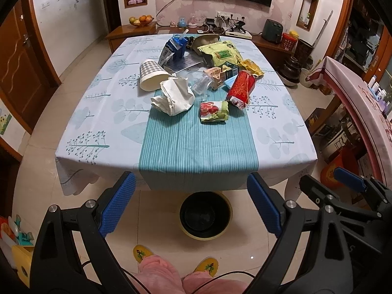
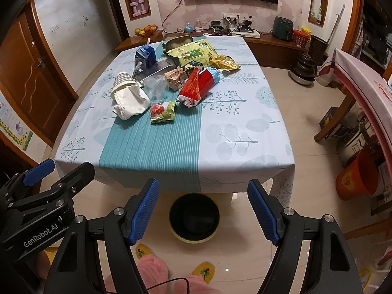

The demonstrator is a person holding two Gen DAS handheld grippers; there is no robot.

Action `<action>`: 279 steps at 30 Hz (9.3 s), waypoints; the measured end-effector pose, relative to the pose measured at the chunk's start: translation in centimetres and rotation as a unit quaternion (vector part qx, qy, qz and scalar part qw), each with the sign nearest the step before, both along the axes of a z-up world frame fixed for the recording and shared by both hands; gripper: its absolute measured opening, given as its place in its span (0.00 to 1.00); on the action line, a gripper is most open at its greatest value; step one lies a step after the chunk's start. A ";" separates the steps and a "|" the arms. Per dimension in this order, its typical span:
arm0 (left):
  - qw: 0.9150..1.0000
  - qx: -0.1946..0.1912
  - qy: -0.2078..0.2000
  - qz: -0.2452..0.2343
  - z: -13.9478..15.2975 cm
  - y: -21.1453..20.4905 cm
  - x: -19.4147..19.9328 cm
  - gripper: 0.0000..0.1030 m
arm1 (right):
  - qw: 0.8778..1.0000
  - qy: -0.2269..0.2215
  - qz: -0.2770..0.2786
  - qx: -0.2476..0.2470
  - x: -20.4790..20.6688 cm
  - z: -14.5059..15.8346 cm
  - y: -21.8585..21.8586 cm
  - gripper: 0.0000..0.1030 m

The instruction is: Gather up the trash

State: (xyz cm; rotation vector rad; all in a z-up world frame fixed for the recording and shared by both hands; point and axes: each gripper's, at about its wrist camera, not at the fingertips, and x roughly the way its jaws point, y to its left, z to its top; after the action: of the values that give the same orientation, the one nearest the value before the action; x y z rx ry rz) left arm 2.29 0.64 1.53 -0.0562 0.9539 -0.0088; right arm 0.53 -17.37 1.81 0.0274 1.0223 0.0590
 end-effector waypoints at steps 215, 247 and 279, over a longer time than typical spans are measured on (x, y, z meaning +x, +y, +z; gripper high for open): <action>0.994 -0.010 0.009 -0.105 2.2 5.1 -1.2 0.75 | 0.995 -0.032 -0.029 0.095 -4.8 1.7 4.0 0.54; 0.995 -0.006 0.081 -0.052 -2.8 -7.9 21.9 0.75 | 0.992 0.032 0.056 0.105 21.7 -4.6 -12.4 0.46; 0.992 0.016 0.117 0.033 -10.0 -11.9 29.7 0.23 | 0.966 0.107 0.110 0.206 32.2 -11.1 -10.9 0.46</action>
State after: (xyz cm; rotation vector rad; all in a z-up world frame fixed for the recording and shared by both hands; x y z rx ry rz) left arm 31.97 -11.25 -8.50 -0.0605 1.1856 0.0746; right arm 32.77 -28.31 -9.25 0.3058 1.2111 0.4796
